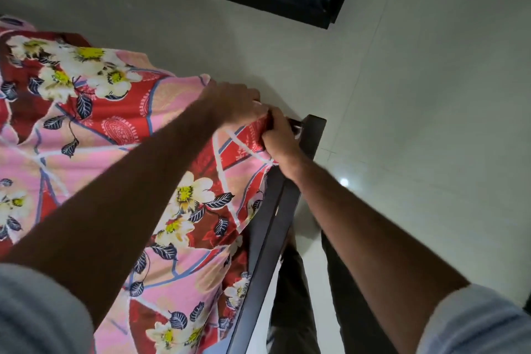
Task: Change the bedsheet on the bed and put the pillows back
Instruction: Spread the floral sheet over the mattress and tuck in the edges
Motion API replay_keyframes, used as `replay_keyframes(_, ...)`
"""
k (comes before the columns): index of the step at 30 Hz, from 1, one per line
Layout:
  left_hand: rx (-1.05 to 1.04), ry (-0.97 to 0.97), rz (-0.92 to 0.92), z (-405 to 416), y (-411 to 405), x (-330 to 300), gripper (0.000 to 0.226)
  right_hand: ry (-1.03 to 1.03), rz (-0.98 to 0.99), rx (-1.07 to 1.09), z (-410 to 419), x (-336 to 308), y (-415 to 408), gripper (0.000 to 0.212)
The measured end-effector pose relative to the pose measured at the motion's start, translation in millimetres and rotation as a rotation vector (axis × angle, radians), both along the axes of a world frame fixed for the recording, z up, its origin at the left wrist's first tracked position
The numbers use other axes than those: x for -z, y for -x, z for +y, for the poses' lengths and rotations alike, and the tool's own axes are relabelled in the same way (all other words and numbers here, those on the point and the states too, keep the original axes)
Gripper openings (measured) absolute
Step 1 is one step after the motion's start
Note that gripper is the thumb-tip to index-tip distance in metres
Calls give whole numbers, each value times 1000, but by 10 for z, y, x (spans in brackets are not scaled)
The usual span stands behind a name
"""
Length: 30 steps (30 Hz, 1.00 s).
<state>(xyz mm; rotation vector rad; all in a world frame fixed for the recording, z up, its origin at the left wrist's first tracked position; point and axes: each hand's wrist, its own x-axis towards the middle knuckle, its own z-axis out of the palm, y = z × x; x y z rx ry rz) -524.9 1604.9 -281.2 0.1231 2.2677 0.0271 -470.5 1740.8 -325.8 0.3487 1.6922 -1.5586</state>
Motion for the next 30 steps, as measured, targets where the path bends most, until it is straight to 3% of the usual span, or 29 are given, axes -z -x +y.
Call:
replay_keyframes(3, -59, -45, -266, 50, 250, 60, 53, 121, -160, 329, -140, 49, -93, 45)
replay_keyframes(6, -166, -129, -362, 78, 298, 68, 43, 235, -324, 469, -106, 71, -107, 49)
replay_keyframes(8, -177, -166, -359, 75, 303, 59, 40, 239, -420, 422, 1, 79, -96, 40)
replay_keyframes(10, -188, -192, -349, 33, 321, 83, 33, 204, -473, 310, 75, 76, 43, 46)
replay_keyframes(15, -350, -240, -369, -46, 349, 31, 38, 212, -287, 38, 20, 61, 511, 30)
replay_keyframes(20, -370, -271, -290, -110, 330, 27, 42, 233, -290, -75, -25, 178, 612, 24)
replay_keyframes(23, -298, -273, -136, -150, 230, 47, 38, 103, -125, -221, -135, 187, 695, 40)
replay_keyframes(28, 78, -35, 449, -96, 3, -35, 41, -301, 354, -701, -215, 72, 823, 33)
replay_keyframes(30, 216, -19, 624, -92, -135, -137, 40, -346, 395, -674, -176, 45, 837, 32)
